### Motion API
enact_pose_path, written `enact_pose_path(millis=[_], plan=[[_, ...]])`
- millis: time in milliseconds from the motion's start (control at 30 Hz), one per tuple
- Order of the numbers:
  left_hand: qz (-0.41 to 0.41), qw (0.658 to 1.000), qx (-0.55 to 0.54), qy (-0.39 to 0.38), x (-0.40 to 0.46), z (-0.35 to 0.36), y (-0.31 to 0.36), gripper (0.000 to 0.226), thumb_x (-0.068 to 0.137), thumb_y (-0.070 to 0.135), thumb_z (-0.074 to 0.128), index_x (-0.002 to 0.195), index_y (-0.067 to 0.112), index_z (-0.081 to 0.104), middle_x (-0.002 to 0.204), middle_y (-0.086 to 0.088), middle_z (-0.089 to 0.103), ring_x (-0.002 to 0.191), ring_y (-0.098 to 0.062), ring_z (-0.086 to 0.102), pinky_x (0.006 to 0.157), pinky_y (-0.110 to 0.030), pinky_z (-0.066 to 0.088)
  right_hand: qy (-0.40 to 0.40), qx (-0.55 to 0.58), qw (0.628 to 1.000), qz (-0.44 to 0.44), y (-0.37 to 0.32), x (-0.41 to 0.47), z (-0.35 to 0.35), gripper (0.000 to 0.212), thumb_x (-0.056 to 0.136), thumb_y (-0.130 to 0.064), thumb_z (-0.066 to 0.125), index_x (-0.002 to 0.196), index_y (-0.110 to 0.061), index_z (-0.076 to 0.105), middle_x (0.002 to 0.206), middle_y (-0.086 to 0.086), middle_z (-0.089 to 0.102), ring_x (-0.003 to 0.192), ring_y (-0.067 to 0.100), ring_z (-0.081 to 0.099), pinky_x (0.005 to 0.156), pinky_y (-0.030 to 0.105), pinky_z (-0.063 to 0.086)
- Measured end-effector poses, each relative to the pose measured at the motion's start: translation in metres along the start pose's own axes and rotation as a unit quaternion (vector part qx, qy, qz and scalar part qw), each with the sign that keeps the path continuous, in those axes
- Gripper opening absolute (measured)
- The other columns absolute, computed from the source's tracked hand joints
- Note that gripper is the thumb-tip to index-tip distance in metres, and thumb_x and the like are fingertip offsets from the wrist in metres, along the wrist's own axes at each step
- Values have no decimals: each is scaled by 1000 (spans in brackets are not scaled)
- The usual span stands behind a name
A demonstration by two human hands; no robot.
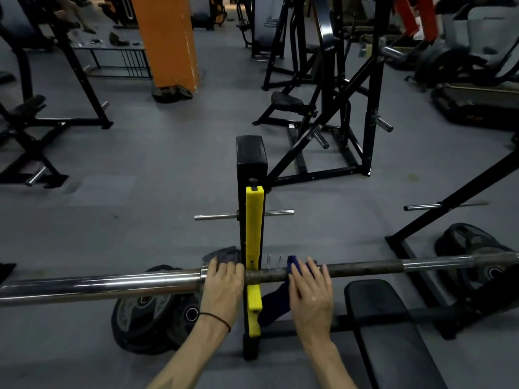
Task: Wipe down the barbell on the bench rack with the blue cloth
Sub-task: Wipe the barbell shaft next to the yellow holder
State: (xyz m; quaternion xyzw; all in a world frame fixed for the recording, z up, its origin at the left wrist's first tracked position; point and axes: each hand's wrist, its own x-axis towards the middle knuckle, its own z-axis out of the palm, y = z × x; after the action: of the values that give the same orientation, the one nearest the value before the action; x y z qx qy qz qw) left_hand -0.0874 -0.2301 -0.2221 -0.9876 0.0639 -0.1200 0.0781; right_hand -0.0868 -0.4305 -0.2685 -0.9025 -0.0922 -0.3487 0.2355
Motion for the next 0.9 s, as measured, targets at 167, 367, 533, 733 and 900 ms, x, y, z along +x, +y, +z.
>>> enact_pose_path(millis=[167,367,533,733,900], plan=[[32,998,21,-40,11,1,-4,30,62,10,86,71,16,58,59,-7,60,53,-26,58,71,-41,49,-67,72,990,-98,-40,-7,21,32,98,-13,56,125,-11,73,136,7,68,131,22,61,116,47,41],[74,983,55,-157,26,-10,-10,20,69,29,79,77,18,65,69,-6,68,59,-25,63,62,-32,44,-32,24,997,-69,12,1,-5,32,100,-16,55,125,-9,73,137,8,67,131,22,61,124,45,30],[102,974,63,-191,41,-27,-11,27,92,28,50,111,14,64,111,-8,70,99,-30,69,69,-32,36,7,44,998,45,-2,2,2,32,99,-20,54,120,-5,74,129,8,70,124,24,65,127,37,25],[78,973,50,-210,30,-23,-12,22,82,32,66,99,18,68,100,-5,72,86,-25,70,76,-33,49,-49,72,989,-116,-38,1,20,25,99,-15,59,116,-9,77,128,7,72,120,21,68,114,48,43],[70,997,26,-16,1,-3,-1,10,77,8,53,75,16,58,66,-6,52,57,-25,51,60,-36,44,-18,21,996,-80,13,3,-5,29,100,-17,57,121,-7,75,133,9,69,124,23,66,117,52,40]])
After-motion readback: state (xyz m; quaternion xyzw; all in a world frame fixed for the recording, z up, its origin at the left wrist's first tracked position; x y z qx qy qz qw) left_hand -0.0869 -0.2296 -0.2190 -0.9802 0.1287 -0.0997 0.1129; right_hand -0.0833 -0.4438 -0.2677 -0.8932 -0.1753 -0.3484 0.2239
